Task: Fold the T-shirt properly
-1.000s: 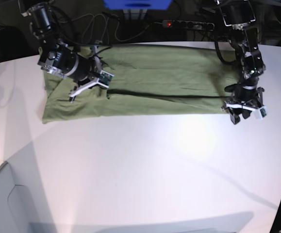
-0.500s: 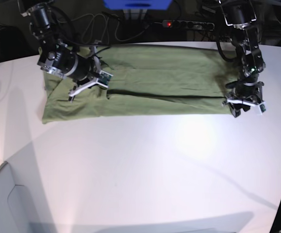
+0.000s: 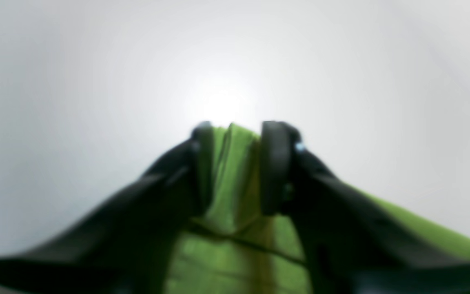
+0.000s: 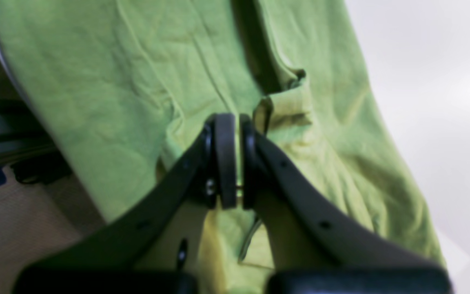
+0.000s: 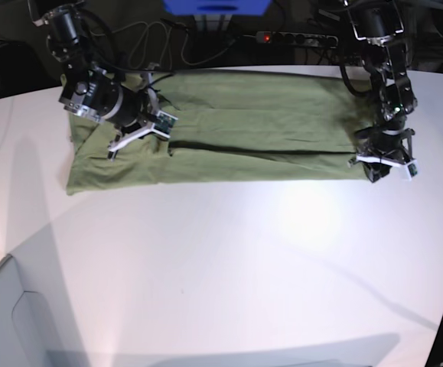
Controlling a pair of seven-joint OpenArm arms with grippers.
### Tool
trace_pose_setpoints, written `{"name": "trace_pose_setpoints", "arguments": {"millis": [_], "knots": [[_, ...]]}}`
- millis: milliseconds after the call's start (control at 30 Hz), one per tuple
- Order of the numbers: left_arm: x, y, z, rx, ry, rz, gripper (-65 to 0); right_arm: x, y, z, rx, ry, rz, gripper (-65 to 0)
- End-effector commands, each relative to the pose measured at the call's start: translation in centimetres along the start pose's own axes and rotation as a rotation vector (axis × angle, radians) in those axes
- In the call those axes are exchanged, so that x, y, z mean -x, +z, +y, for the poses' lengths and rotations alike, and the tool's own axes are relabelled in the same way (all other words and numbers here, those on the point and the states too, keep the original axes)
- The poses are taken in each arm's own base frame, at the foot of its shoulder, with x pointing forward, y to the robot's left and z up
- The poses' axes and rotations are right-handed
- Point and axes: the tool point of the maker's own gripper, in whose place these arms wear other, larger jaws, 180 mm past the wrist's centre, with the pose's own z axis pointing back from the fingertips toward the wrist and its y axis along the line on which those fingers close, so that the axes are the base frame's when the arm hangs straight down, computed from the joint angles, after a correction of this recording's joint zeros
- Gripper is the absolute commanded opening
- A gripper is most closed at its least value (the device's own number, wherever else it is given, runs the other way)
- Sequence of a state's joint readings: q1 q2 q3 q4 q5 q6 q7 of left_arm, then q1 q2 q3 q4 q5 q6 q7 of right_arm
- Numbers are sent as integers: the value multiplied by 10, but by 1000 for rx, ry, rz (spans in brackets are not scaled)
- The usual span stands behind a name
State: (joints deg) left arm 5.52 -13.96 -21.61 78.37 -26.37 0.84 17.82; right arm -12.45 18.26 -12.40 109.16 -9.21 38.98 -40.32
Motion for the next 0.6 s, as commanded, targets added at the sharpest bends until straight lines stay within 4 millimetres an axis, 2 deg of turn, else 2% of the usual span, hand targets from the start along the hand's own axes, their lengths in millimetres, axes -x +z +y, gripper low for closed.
{"name": "trace_pose_setpoints", "arguments": {"millis": [0,233,400,567], "knots": [[-17,1,-2,13,-9,-51,-548,-7,4,-3,0,22,-29,-650],[-17,2,-1,10,-9,-51,-650,-7,4,-3,0,21,-30,-650],[-13,6,2,6,-8,-45,-650,-7,4,-3,0,21,-30,-650],[-28,23,-10,41,-48,-93,-650,-8,3,-4,3,21,-32,-650]]}}
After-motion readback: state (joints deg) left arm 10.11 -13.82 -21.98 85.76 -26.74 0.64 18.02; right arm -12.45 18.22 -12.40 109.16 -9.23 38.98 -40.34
